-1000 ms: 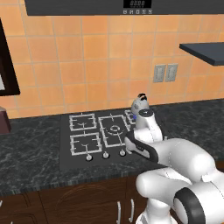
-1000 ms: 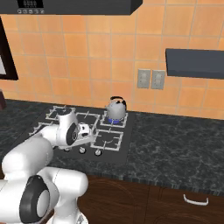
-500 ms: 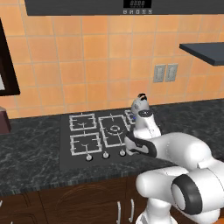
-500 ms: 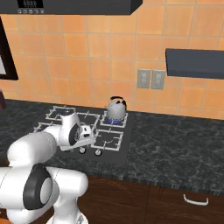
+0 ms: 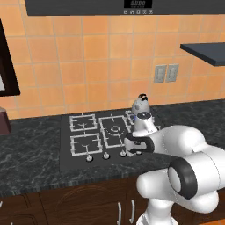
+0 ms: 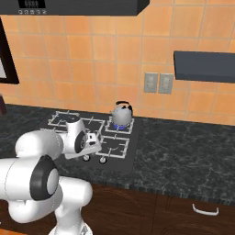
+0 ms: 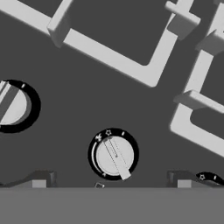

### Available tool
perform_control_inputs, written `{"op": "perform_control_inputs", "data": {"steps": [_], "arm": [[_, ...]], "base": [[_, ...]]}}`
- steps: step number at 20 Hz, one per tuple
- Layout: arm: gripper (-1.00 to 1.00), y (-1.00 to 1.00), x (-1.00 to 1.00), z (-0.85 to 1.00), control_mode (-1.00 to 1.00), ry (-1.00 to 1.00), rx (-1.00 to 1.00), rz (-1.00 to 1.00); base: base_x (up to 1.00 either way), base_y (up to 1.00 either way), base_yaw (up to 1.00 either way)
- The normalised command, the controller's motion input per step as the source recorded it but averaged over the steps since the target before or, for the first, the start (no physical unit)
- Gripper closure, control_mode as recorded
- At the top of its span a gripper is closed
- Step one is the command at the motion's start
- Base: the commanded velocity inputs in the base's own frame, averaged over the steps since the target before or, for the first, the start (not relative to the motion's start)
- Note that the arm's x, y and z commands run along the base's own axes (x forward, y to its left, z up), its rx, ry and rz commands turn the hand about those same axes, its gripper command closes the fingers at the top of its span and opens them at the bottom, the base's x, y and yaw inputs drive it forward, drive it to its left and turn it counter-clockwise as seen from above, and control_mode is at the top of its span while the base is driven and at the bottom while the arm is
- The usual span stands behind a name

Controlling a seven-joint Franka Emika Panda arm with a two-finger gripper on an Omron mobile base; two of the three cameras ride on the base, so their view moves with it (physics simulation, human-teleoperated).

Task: Turn off the rear right burner of the stove.

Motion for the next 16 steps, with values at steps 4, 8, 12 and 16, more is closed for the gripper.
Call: {"op": "perform_control_inputs", "data": {"steps": [4, 8, 12, 16], "arm": [[-1.00, 0.00, 0.19, -0.09, -1.00, 0.00, 0.00, 0.00], [-1.00, 0.00, 0.05, -0.23, -1.00, 0.00, 0.00, 0.00], [1.00, 0.04, 0.00, -0.21, -1.00, 0.00, 0.00, 0.00], [1.00, 0.00, 0.00, 0.00, -1.00, 0.00, 0.00, 0.00]], "base": [[0.00, 0.00, 0.00], [0.00, 0.00, 0.00], [0.00, 0.00, 0.00], [0.00, 0.00, 0.00]]}}
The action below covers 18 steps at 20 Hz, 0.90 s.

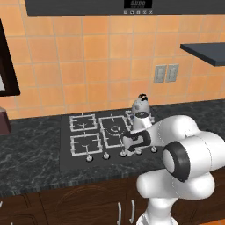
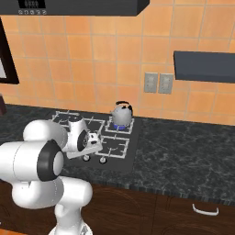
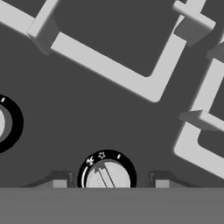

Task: Turn off the rear right burner of the stove.

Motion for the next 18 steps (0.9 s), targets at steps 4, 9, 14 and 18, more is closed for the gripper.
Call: {"op": "perform_control_inputs", "data": {"steps": [4, 9, 14, 18], "arm": [[1.00, 0.00, 0.00, 0.00, -1.00, 0.00, 0.00, -0.02], [1.00, 0.00, -0.05, -0.05, -1.00, 0.00, 0.01, -0.12], [1.00, -0.02, -0.23, -0.10, -1.00, -0.01, 0.08, -0.33], [1.00, -0.14, -0.48, -0.01, -1.00, -0.12, 0.10, -0.48]], "base": [[0.00, 0.00, 0.00], [0.00, 0.00, 0.00], [0.00, 0.00, 0.00], [0.00, 0.00, 0.00]]}}
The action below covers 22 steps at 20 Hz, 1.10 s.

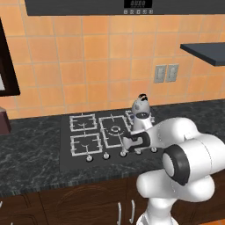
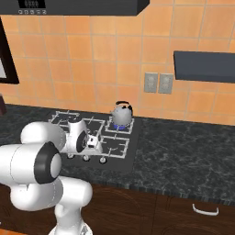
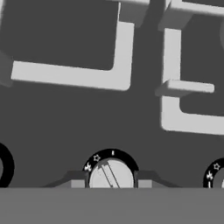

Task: Turn off the rear right burner of the stove.

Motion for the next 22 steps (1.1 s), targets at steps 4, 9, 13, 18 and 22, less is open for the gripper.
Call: {"op": "perform_control_inputs", "data": {"steps": [4, 9, 13, 18, 22], "arm": [[1.00, -0.26, -0.46, -0.04, -1.00, -0.12, 0.14, -0.57], [1.00, -0.36, -0.28, -0.09, -1.00, -0.10, 0.15, -0.63], [1.00, -0.26, -0.14, -0.25, -1.00, -0.01, 0.10, -0.61], [1.00, -0.44, -0.33, -0.50, -1.00, 0.00, 0.05, -0.67], [1.00, -0.30, -0.50, -0.26, -1.00, -0.02, 0.06, -0.47]], "base": [[0.00, 0.00, 0.00], [0.00, 0.00, 0.00], [0.00, 0.00, 0.00], [0.00, 0.00, 0.00], [0.00, 0.00, 0.00]]}}
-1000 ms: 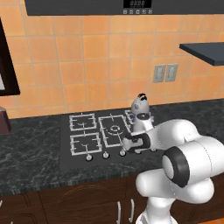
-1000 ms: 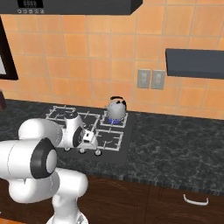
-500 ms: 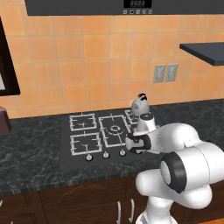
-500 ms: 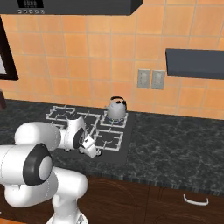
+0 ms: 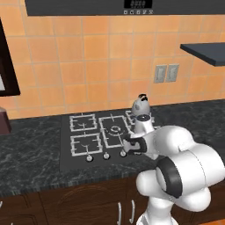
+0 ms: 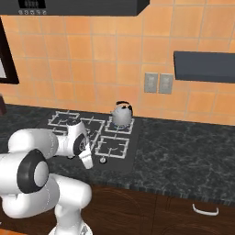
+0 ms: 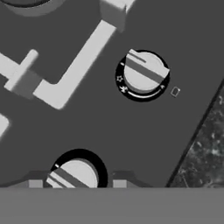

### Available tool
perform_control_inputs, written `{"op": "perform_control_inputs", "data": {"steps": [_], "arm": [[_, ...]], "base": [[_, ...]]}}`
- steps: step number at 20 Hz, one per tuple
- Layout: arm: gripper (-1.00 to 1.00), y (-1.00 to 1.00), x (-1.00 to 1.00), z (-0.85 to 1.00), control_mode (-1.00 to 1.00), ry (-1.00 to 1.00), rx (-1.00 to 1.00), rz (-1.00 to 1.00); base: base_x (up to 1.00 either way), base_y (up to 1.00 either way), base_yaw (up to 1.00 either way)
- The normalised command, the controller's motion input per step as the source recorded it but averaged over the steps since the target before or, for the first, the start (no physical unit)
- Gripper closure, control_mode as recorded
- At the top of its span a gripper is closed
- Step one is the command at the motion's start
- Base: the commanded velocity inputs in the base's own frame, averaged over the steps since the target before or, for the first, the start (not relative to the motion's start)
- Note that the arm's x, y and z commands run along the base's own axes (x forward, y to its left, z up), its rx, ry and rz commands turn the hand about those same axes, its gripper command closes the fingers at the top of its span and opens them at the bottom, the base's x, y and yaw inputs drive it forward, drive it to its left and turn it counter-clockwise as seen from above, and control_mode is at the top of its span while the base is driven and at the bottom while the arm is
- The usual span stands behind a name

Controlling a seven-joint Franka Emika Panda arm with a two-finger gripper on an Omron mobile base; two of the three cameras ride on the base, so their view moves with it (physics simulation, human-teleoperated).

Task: Turn off the rear right burner of the stove.

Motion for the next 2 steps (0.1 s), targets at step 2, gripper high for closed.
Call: {"op": "perform_control_inputs", "data": {"steps": [2], "arm": [[1.00, 0.00, 0.00, 0.00, -1.00, 0.00, 0.00, 0.00]], "base": [[0.00, 0.00, 0.00]]}}
